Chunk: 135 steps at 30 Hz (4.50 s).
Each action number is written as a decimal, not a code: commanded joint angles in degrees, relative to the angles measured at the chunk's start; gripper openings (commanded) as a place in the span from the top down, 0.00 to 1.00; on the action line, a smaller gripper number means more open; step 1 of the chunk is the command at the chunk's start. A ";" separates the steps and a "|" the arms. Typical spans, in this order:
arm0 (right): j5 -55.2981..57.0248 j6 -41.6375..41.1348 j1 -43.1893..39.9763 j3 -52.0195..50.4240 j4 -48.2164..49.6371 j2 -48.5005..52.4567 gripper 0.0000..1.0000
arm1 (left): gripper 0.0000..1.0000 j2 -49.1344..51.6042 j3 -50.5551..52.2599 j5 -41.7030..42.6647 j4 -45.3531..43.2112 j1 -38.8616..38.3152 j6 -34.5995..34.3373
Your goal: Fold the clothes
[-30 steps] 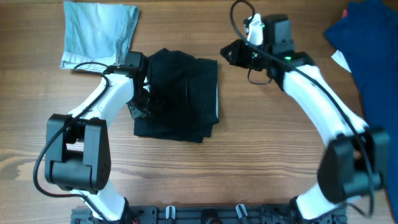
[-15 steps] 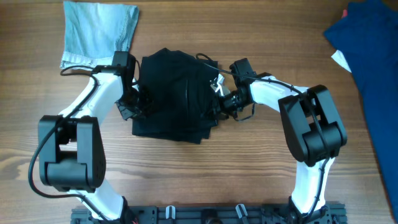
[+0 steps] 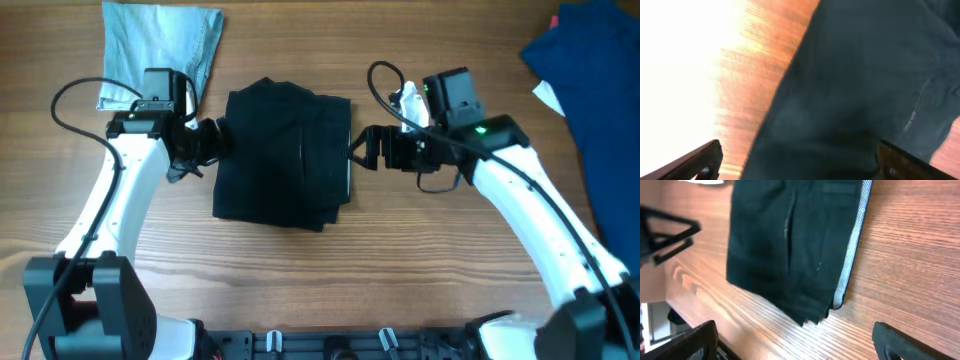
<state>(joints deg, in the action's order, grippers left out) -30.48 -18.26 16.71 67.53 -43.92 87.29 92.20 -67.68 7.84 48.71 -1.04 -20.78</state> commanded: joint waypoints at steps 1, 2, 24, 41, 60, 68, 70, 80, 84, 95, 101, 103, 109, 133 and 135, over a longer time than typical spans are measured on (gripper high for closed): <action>2.47 0.24 0.22 -0.02 -2.27 -6.56 0.00 | 0.00 3.52 0.09 2.40 -3.19 3.48 6.88; 6.47 -1.49 0.15 -0.02 -3.02 -8.94 0.01 | 0.00 4.55 0.07 6.16 -3.93 4.59 8.72; 12.04 -2.71 0.13 -0.02 -15.23 -34.75 0.00 | 0.41 29.40 0.09 32.41 -13.00 5.35 24.41; 12.50 -2.29 0.13 -0.02 -14.56 -33.38 0.00 | 0.96 29.44 -16.79 22.25 -24.37 0.92 22.01; 12.48 -4.44 0.13 -0.02 -13.81 -31.56 0.00 | 0.96 29.44 -29.18 14.56 -38.71 4.07 23.58; 12.50 -5.95 0.13 -0.02 -13.92 -31.39 0.00 | 0.96 29.42 -30.64 11.98 -41.94 8.61 27.71; 12.48 -5.95 0.13 -0.02 -13.92 -31.10 0.00 | 0.96 29.44 -30.64 11.89 -41.70 9.62 28.09; 12.48 -7.17 0.13 -0.02 -14.12 -26.34 0.00 | 0.96 28.96 -31.67 16.37 -39.95 12.37 24.09; 12.48 -6.08 0.13 -0.02 -14.84 -25.88 0.01 | 0.96 28.50 -37.51 19.58 -36.26 10.47 22.84; 12.48 -5.90 0.13 -0.02 -15.47 -25.88 0.01 | 0.96 29.66 -44.46 15.04 -28.68 13.97 23.32; 11.69 -6.34 0.13 -0.02 -15.54 -25.88 0.00 | 0.96 30.62 -44.44 13.68 -27.85 17.57 23.32; 11.17 -6.34 0.13 -0.02 -15.72 -25.88 0.01 | 0.96 31.80 -44.44 12.98 -28.04 18.34 23.56; 11.17 -6.34 0.13 -0.02 -15.72 -25.88 0.00 | 0.60 36.24 -44.44 12.66 -27.12 20.20 23.52; 10.95 -4.35 0.13 -0.02 -19.80 -25.90 0.01 | 0.23 37.99 -44.30 4.50 -4.33 20.44 14.75; 10.95 -4.37 0.13 -0.02 -19.69 -25.90 0.01 | 0.82 37.97 -44.30 8.20 -4.20 20.44 14.40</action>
<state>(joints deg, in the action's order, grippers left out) -19.03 -23.75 16.71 67.53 -63.55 61.19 128.99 -111.31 12.88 44.62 19.14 -8.12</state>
